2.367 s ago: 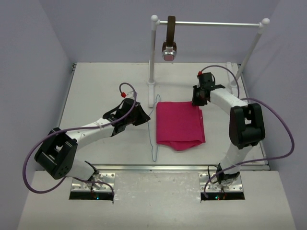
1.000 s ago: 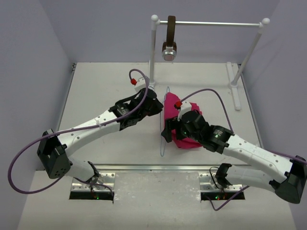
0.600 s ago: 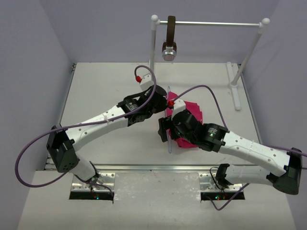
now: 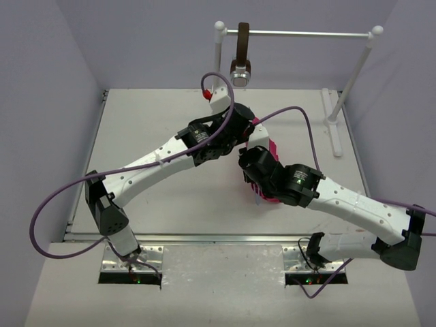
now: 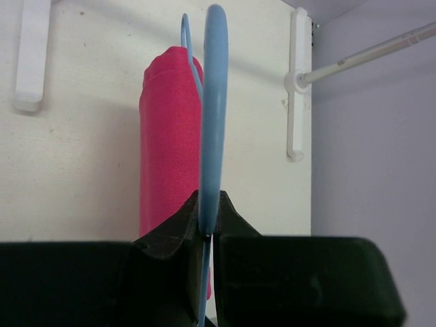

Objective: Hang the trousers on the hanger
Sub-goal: Place the hanger at the clothesline.

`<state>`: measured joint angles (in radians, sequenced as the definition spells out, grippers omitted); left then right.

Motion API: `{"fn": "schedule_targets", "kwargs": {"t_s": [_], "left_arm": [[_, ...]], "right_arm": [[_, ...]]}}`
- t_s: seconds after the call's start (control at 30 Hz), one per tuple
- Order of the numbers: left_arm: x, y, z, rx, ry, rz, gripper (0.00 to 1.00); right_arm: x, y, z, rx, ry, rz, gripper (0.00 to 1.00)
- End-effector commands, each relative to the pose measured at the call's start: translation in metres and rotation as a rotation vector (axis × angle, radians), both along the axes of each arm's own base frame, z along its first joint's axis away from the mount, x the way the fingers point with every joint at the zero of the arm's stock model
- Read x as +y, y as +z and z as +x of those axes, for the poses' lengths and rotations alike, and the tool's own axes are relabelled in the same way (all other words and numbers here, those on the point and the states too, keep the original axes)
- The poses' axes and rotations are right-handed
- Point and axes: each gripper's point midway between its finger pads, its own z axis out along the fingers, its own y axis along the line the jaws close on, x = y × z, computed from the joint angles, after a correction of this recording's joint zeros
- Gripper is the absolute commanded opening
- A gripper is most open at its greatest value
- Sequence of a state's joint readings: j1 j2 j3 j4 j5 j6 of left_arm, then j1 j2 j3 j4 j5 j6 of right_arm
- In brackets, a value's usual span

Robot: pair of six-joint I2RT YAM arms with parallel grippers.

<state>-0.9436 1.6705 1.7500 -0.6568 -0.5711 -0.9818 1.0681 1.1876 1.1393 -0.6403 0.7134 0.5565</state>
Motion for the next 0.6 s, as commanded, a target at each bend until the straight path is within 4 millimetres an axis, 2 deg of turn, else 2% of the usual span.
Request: {"fn": "schedule_targets", "kwargs": {"t_s": [0.0, 0.03, 0.07, 0.37, 0.47, 0.57], "left_arm": [[-0.013, 0.051, 0.007, -0.092, 0.026, -0.133, 0.0], [-0.013, 0.05, 0.007, -0.092, 0.023, -0.123, 0.0], [-0.014, 0.051, 0.007, -0.095, 0.024, -0.124, 0.0], [-0.028, 0.085, 0.01, -0.213, -0.083, -0.118, 0.0], [-0.037, 0.088, 0.012, -0.23, -0.119, -0.107, 0.21], [-0.044, 0.093, 0.013, -0.255, -0.145, -0.116, 0.3]], "right_arm": [[-0.011, 0.007, 0.006, -0.052, -0.038, -0.079, 0.11], [-0.012, 0.009, 0.006, -0.057, -0.042, -0.085, 0.01], [-0.015, 0.01, 0.007, -0.062, -0.053, -0.095, 0.0], [-0.032, 0.067, 0.014, -0.237, -0.043, -0.069, 0.0], [-0.034, 0.076, 0.014, -0.291, -0.017, -0.065, 0.0], [-0.041, 0.08, 0.012, -0.332, -0.016, -0.041, 0.0]]}}
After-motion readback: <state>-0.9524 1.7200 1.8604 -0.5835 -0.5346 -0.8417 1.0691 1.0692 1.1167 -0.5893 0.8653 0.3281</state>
